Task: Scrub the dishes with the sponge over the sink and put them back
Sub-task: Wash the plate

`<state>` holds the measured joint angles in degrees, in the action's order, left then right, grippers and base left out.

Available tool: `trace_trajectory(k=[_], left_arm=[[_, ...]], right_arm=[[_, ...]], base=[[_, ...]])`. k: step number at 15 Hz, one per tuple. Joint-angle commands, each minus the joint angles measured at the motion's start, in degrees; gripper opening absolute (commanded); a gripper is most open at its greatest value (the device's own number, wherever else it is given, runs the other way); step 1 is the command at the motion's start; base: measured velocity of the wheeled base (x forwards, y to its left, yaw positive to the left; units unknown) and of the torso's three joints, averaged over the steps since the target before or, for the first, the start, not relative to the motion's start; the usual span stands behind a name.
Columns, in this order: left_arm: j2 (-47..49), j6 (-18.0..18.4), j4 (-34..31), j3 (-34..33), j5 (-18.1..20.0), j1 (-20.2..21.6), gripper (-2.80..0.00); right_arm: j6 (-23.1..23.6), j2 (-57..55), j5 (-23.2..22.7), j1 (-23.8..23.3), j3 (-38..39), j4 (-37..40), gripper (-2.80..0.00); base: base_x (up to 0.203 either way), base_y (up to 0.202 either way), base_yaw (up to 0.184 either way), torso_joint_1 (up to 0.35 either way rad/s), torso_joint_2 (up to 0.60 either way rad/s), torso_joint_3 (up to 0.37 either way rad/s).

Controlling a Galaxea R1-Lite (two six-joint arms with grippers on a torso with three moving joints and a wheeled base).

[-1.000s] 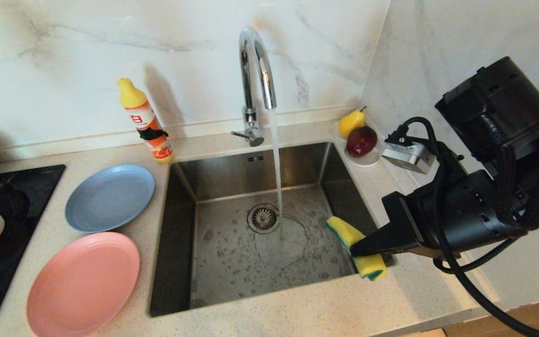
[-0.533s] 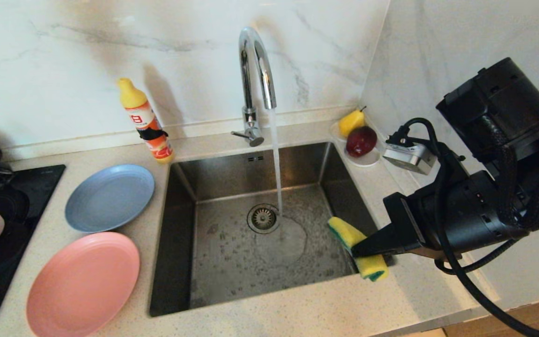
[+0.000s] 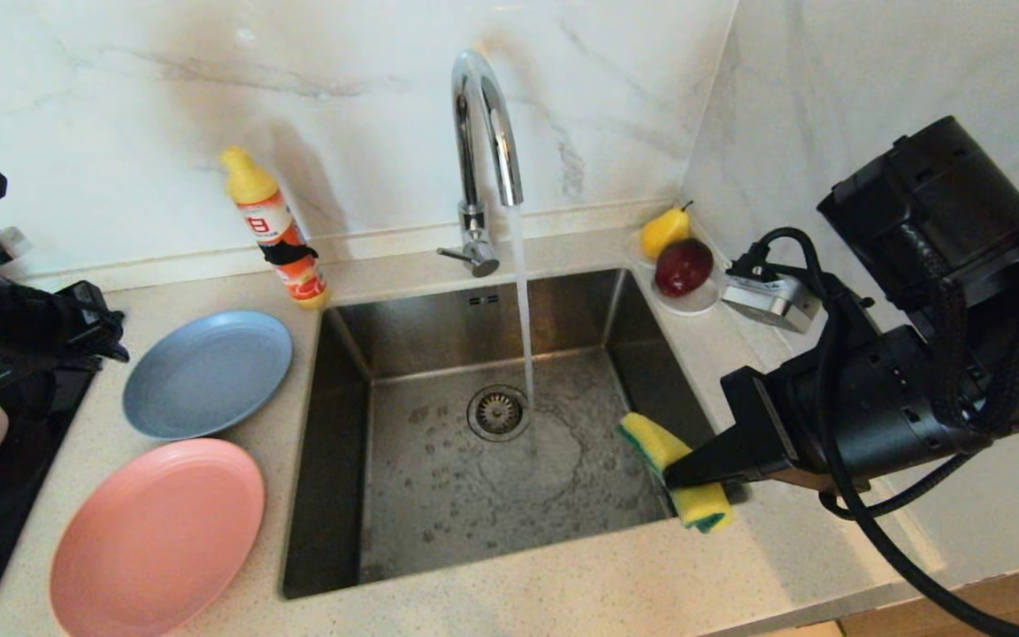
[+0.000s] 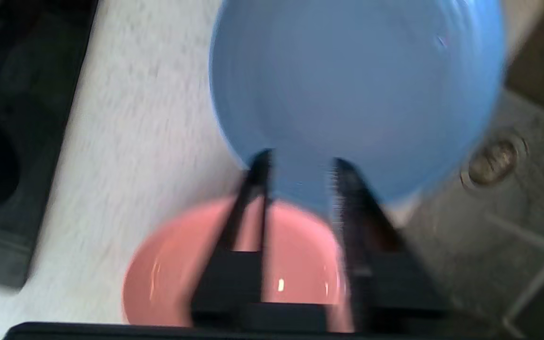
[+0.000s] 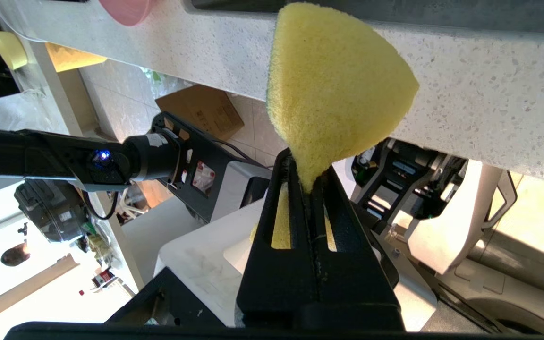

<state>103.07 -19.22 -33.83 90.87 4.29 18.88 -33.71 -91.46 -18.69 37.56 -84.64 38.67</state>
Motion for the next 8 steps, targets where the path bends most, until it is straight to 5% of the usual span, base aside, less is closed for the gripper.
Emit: trace_trajectory(k=[1, 8], left_arm=[[5.72, -1.9, 2.06, 1.04, -0.59, 0.01, 0.0], [17.16, -10.47, 3.23, 9.89, -0.73, 1.1, 0.0]], right_arm=[[-0.04, -0.47, -0.12, 0.06, -0.43, 0.18, -2.8], [0.22, -0.12, -0.12, -1.17, 0.59, 0.18, -2.8]], base=[[0.0, 0.0, 0.0, 0.0, 0.0, 0.0], [0.0, 0.0, 0.0, 0.0, 0.0, 0.0]])
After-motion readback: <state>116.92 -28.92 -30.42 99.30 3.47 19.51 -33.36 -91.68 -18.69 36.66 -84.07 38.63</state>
